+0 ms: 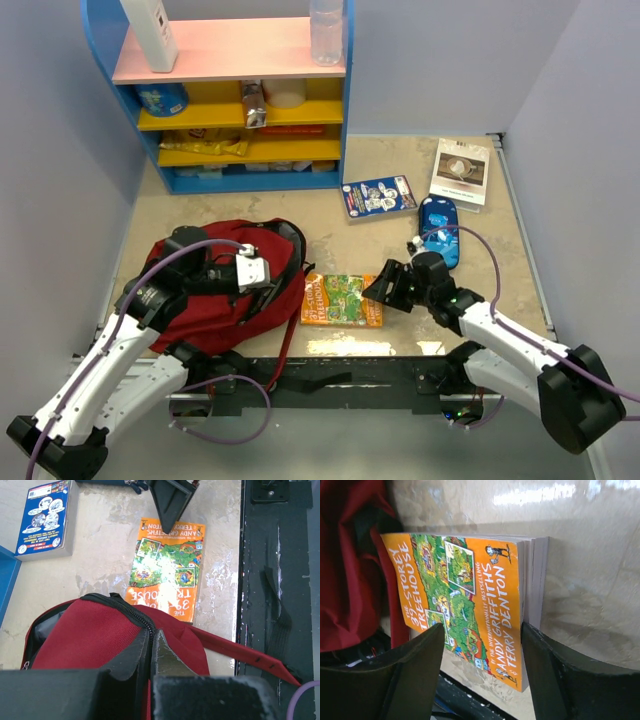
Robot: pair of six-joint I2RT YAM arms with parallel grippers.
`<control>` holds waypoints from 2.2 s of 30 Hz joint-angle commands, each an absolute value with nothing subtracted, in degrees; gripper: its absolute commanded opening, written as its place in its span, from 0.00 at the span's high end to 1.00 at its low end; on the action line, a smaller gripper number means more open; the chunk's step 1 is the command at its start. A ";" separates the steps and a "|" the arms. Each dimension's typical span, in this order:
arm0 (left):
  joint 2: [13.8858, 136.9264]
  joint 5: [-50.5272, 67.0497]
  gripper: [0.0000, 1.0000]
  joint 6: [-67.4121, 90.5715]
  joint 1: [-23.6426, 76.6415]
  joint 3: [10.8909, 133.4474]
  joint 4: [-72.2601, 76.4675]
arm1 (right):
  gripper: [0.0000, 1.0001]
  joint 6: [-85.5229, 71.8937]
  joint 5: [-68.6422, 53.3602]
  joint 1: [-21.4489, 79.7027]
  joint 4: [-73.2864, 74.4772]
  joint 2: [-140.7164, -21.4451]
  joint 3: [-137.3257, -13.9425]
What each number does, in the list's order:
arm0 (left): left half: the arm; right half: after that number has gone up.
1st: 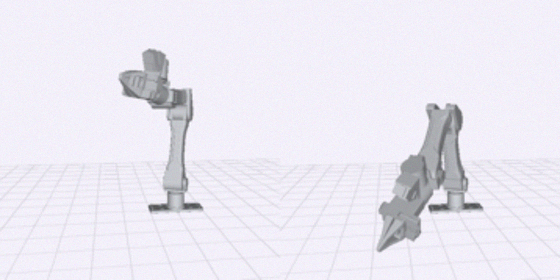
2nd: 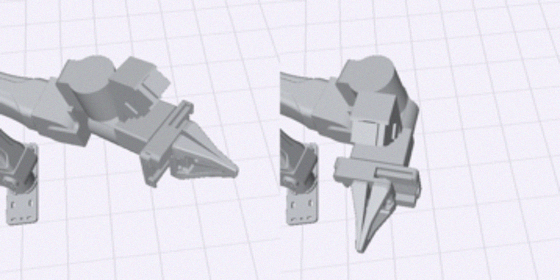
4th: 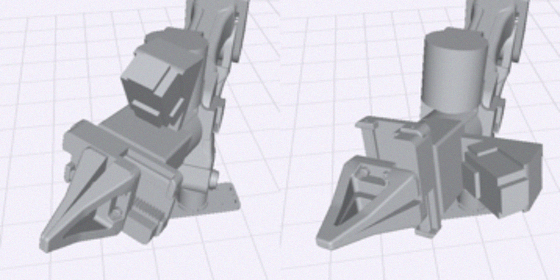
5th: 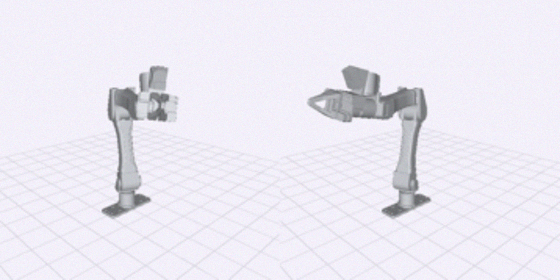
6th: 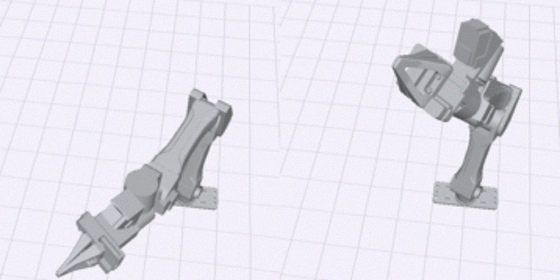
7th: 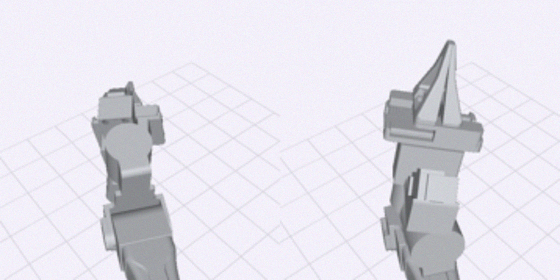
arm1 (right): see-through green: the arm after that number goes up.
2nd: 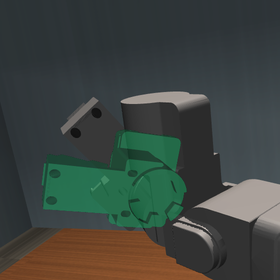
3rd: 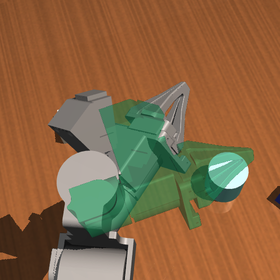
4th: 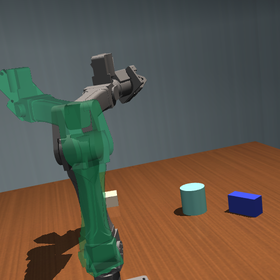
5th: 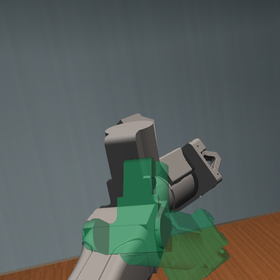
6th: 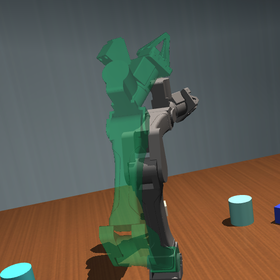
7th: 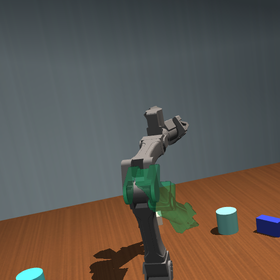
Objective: Pack the student bag
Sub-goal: Pick up the book from the center of the board, then place the book in the student bag.
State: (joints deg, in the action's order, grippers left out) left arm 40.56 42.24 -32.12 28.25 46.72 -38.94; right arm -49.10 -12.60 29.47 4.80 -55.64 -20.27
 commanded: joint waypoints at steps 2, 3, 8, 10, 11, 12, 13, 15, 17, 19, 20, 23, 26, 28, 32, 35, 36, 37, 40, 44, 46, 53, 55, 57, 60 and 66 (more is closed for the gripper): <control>40.52 47.02 1.00 -31.29 28.13 48.78 -34.45 | 0.36 -52.56 -16.88 31.38 -4.39 -54.40 -16.27; 40.60 47.02 1.00 -31.29 28.12 48.69 -34.54 | 0.36 -52.73 -17.05 31.55 -5.18 -54.58 -15.56; 40.87 47.64 1.00 -31.11 28.12 48.87 -34.37 | 0.38 -52.56 -17.14 31.73 -11.33 -55.55 -12.31; 40.87 47.72 1.00 -31.11 28.12 49.13 -34.37 | 0.42 -52.47 -17.84 31.90 -12.13 -55.55 -12.65; 40.87 47.72 1.00 -31.20 28.12 49.04 -34.37 | 0.46 -52.47 -18.10 31.99 -12.39 -54.85 -12.92; 40.96 47.72 1.00 -31.11 28.04 49.04 -34.45 | 0.46 -52.56 -18.19 32.08 -12.57 -54.06 -13.53; 40.96 47.81 1.00 -31.11 28.04 49.04 -34.54 | 0.47 -52.65 -18.28 32.25 -12.48 -53.10 -13.88; 40.96 47.99 1.00 -31.11 27.95 49.04 -34.54 | 0.48 -52.65 -18.46 32.34 -12.30 -50.28 -15.11; 41.04 48.16 1.00 -31.11 27.95 48.96 -34.45 | 0.51 -52.56 -18.98 32.34 -12.65 -48.70 -15.64; 41.04 48.25 1.00 -31.11 27.86 49.04 -34.37 | 0.55 -52.65 -19.68 32.43 -14.75 -48.69 -15.47; 40.96 48.43 1.00 -31.11 27.86 48.96 -34.37 | 0.56 -52.65 -20.38 32.43 -15.81 -48.95 -15.12; 41.04 48.52 1.00 -31.11 27.86 49.04 -34.45 | 0.60 -53.26 -22.40 32.52 -21.69 -52.37 -12.75; 41.04 48.60 1.00 -31.11 27.86 49.22 -34.37 | 0.61 -52.74 -23.03 32.70 -27.76 -57.90 -10.29; 40.96 48.87 1.00 -31.03 27.86 49.13 -34.37 | 0.60 -50.81 -22.94 32.87 -29.96 -62.28 -9.41; 41.04 48.96 1.00 -30.94 27.86 49.22 -34.45 | 0.70 -48.43 -21.97 33.05 -30.67 -67.49 -9.75; 41.13 49.13 1.00 -30.94 27.77 49.57 -34.72 | 0.95 -47.82 -21.01 33.05 -26.74 -65.40 -12.03; 41.13 49.04 1.00 -31.02 27.77 49.66 -34.72 | 0.99 -47.38 -19.53 33.05 -24.80 -63.65 -14.04; 41.22 49.04 1.00 -31.20 27.77 49.75 -35.15 | 1.00 -46.68 -18.64 33.05 -19.13 -61.72 -15.37; 41.57 48.96 1.00 -31.90 27.77 50.01 -36.21 | 1.00 -44.39 -14.79 32.87 -7.87 -52.14 -22.57; 41.40 49.30 1.00 -32.08 27.60 50.01 -36.39 | 1.00 -40.70 -13.71 31.29 2.45 -46.76 -35.73; 40.96 49.83 1.00 -32.34 27.51 49.75 -36.56 | 1.00 -40.69 -15.80 31.11 4.48 -47.46 -38.40; 39.38 49.92 1.00 -33.05 26.54 48.17 -37.53 | 1.00 -50.52 -22.57 31.11 -2.61 -49.22 -36.76; 39.29 49.48 1.00 -33.05 26.46 47.81 -37.18 | 1.00 -55.25 -24.25 31.11 -8.59 -49.57 -34.81; 39.29 49.13 1.00 -33.22 26.46 47.29 -36.74 | 1.00 -57.91 -26.01 31.11 -13.59 -49.40 -32.79; 39.03 49.13 1.00 -33.40 26.46 46.32 -36.56 | 1.00 -58.89 -25.67 31.11 -13.20 -48.26 -34.27; 38.06 49.22 1.00 -33.49 26.02 44.74 -36.39 | 1.00 -59.50 -25.31 31.11 -12.30 -47.20 -39.28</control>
State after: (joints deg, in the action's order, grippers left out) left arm 39.27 46.33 -32.56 26.61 45.36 -38.81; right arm -56.21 -23.14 30.83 -4.38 -49.50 -33.43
